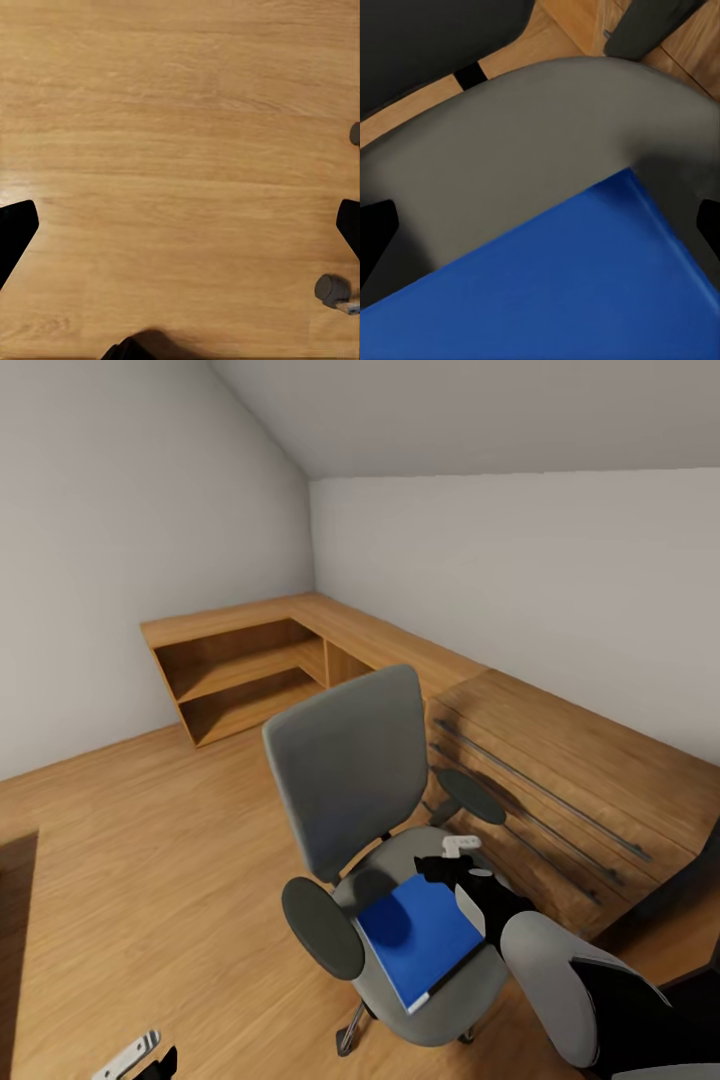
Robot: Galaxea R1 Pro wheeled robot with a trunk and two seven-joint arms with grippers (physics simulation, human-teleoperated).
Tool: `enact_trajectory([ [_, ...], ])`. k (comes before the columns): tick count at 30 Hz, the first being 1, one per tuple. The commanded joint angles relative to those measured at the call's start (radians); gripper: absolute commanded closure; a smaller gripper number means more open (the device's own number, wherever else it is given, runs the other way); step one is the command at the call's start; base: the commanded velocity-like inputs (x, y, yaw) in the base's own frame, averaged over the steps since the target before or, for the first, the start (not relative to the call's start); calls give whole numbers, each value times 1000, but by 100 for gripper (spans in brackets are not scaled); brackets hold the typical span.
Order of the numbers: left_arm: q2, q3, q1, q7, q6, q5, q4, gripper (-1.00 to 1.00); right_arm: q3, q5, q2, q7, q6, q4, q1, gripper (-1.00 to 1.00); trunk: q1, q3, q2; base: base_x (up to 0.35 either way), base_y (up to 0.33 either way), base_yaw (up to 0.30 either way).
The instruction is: In the bedroom, organize the workspace by keeping the computer under the desk, ensuring the monitor is on the desk, placing the keyboard on the desk next to the monitor, placing the mouse on the desk next to the keyboard, moving the folder from the swivel chair onto the desk next to the mouse, stacking the notebook on top of the folder with the pen on top of the notebook, and positioning the swivel chair next to the desk.
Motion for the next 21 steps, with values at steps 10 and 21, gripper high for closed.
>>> enact_trajectory([
  [10, 2, -1, 0, 3, -30, 7, 12, -100, -6, 14, -3, 4, -5, -1, 0, -100, 38, -32, -71, 0, 0, 0],
  [21, 2, -2, 0, 2, -59, 5, 15, -100, -6, 14, -2, 4, -5, 0, 0, -100, 46, -38, -85, 0, 0, 0],
])
